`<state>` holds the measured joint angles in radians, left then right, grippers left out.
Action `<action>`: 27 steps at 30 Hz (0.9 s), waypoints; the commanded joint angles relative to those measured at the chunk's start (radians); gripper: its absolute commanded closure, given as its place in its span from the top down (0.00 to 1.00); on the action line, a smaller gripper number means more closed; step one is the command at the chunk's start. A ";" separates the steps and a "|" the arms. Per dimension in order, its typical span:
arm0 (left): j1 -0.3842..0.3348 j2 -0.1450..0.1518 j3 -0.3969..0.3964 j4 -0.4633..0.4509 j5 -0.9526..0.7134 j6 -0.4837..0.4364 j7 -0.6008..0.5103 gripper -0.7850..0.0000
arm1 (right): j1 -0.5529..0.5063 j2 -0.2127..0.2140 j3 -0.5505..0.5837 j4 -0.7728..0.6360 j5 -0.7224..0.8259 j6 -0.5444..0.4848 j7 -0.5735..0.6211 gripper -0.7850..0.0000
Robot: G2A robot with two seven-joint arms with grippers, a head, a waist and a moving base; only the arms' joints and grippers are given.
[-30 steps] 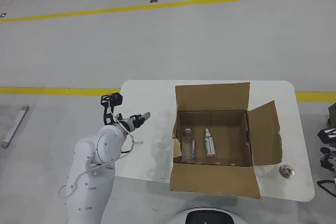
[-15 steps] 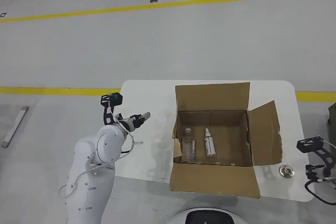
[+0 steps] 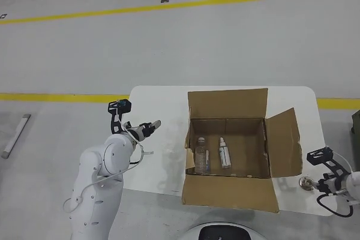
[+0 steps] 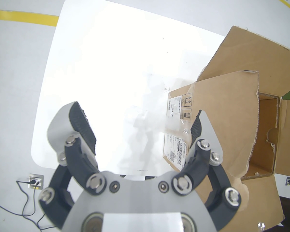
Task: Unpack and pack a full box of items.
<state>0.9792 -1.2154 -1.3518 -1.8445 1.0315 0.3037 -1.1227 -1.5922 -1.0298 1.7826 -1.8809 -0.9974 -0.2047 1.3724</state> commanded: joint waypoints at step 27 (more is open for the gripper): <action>0.000 0.000 0.000 0.000 0.000 0.000 0.000 1.00 | 0.054 0.008 -0.099 0.135 -0.046 0.036 -0.083 0.45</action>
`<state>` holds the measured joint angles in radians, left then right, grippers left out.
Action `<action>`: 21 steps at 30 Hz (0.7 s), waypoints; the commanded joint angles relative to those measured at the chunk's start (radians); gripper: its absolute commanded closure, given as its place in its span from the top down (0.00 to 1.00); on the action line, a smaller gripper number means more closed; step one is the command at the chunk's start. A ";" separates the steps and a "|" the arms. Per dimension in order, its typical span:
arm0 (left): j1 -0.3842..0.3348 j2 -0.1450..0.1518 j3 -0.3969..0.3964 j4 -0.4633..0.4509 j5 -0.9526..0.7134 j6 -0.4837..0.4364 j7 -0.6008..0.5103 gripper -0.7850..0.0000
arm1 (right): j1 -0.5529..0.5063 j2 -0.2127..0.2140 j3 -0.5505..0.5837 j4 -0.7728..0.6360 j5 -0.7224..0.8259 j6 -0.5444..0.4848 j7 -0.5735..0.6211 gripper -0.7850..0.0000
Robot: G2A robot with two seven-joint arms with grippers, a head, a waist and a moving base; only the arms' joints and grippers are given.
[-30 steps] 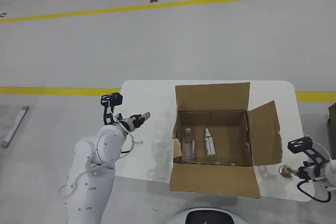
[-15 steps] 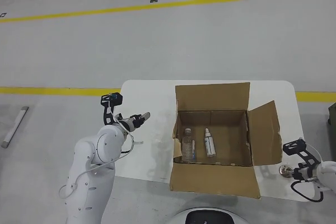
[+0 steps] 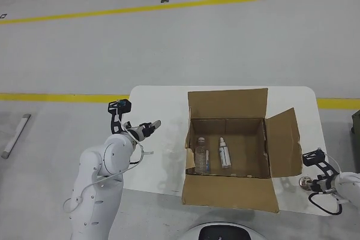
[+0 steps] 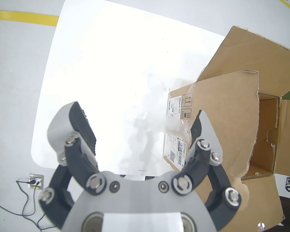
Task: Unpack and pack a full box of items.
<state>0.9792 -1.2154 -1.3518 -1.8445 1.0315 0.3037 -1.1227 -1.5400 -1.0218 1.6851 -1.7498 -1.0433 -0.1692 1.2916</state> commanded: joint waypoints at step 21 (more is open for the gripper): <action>0.000 0.000 0.000 0.000 0.000 0.000 0.000 1.00 | 0.029 0.007 -0.050 0.041 -0.015 0.008 -0.004 0.42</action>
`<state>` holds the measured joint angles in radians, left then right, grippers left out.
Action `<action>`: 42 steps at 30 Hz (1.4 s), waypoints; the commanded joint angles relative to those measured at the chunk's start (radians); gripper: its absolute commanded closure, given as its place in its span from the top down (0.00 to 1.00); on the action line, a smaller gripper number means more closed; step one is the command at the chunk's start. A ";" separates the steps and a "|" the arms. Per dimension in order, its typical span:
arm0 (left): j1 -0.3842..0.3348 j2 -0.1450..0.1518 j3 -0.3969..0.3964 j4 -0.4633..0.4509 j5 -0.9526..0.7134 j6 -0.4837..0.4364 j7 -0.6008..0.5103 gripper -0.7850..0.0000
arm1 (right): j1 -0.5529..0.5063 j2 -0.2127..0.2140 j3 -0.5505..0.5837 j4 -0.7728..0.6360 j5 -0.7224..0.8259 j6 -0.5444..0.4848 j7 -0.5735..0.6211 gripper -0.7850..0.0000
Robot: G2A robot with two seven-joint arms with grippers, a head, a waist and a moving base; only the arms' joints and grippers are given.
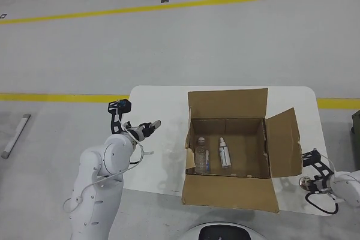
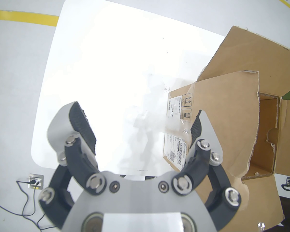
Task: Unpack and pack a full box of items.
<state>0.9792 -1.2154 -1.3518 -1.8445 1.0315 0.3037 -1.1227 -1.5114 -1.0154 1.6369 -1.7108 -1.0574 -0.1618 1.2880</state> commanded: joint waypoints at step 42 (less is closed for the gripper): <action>0.000 0.000 0.000 0.000 0.000 0.000 0.000 1.00 | -0.012 0.020 0.066 -0.050 0.088 0.008 0.013 0.00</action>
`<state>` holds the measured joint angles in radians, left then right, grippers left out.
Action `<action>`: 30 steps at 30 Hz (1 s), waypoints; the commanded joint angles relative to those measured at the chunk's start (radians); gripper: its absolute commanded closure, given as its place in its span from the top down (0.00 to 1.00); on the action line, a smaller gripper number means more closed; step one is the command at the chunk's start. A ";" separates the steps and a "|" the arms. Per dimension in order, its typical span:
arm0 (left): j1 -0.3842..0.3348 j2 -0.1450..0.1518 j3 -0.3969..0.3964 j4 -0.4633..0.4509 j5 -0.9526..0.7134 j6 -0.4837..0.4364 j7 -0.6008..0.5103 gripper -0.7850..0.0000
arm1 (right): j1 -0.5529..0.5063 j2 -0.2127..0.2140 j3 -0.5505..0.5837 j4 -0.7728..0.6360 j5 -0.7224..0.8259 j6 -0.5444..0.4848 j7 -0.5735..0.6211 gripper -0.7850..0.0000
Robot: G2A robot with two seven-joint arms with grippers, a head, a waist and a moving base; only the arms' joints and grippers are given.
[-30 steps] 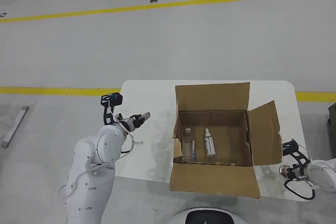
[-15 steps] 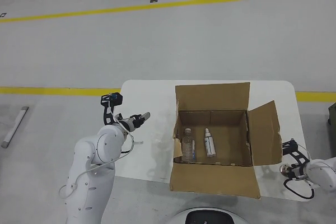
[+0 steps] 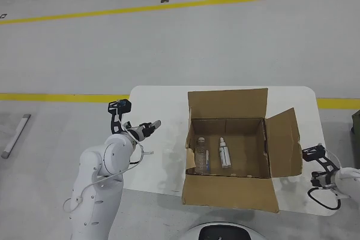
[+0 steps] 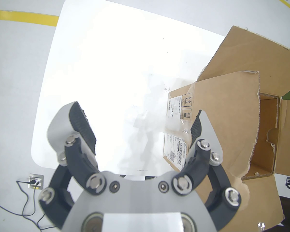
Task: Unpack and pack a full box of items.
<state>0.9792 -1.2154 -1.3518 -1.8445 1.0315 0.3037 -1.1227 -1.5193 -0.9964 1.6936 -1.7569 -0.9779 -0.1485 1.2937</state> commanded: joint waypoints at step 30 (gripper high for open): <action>0.000 0.000 0.000 0.000 0.000 0.000 0.000 1.00 | 0.035 0.012 -0.005 -0.045 -0.036 -0.068 -0.115 0.04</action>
<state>0.9792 -1.2154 -1.3518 -1.8445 1.0315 0.3037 -1.1227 -1.5056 -0.9856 1.6984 -1.8115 -0.9939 -0.2109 1.1731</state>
